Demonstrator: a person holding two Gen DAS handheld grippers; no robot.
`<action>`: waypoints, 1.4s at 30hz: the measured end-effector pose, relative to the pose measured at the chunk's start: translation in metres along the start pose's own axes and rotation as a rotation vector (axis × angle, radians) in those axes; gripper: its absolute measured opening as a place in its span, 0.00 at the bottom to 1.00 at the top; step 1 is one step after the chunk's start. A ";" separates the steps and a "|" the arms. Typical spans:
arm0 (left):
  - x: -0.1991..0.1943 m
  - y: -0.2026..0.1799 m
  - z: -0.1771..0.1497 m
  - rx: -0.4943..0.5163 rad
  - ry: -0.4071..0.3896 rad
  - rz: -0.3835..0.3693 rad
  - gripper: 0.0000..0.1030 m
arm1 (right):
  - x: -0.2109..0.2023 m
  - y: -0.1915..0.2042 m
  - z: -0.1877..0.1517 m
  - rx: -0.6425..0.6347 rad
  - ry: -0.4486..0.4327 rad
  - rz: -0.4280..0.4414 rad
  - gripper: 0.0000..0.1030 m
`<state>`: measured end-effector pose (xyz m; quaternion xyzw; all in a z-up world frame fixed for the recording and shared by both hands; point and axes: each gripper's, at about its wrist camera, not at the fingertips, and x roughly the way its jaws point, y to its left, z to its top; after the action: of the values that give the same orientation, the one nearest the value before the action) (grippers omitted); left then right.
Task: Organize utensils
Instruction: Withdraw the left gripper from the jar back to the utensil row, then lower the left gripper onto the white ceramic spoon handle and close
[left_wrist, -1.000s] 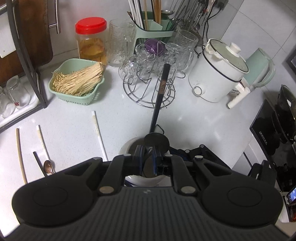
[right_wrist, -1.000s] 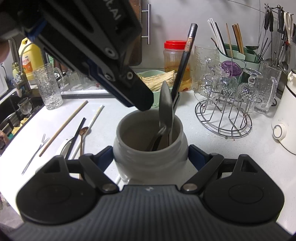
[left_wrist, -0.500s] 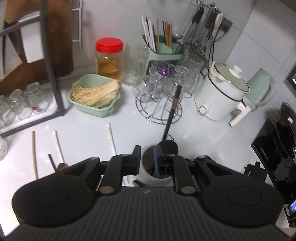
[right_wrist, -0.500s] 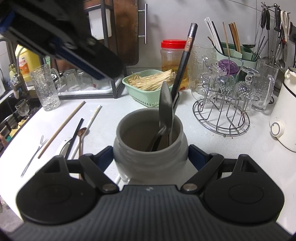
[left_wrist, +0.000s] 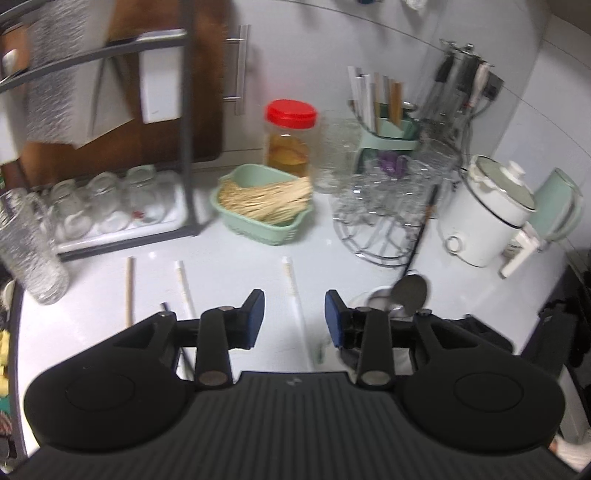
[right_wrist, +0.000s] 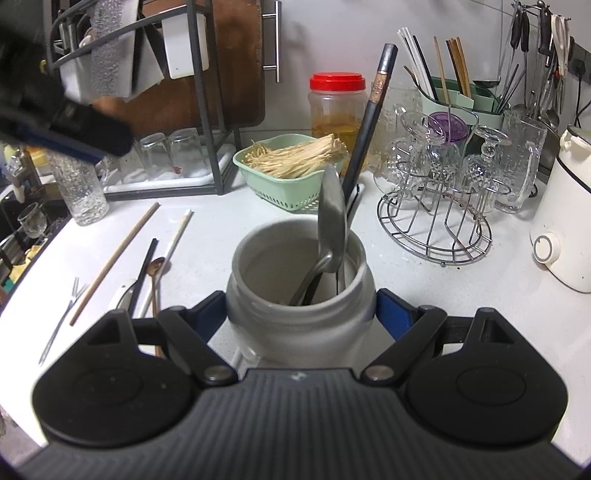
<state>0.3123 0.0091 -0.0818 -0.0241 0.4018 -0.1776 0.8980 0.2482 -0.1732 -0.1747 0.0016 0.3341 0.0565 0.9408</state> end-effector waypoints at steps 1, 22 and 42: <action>0.001 0.005 -0.004 -0.010 -0.001 0.010 0.40 | 0.000 0.001 0.000 0.001 0.000 -0.004 0.87; 0.026 0.081 -0.115 -0.219 0.098 0.120 0.40 | -0.003 0.004 -0.001 0.020 0.026 -0.040 0.86; 0.108 0.105 -0.092 -0.227 0.191 0.173 0.37 | -0.004 0.006 -0.002 0.032 0.039 -0.060 0.86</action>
<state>0.3427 0.0804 -0.2405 -0.0735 0.5034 -0.0549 0.8591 0.2433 -0.1681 -0.1729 0.0054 0.3529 0.0230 0.9354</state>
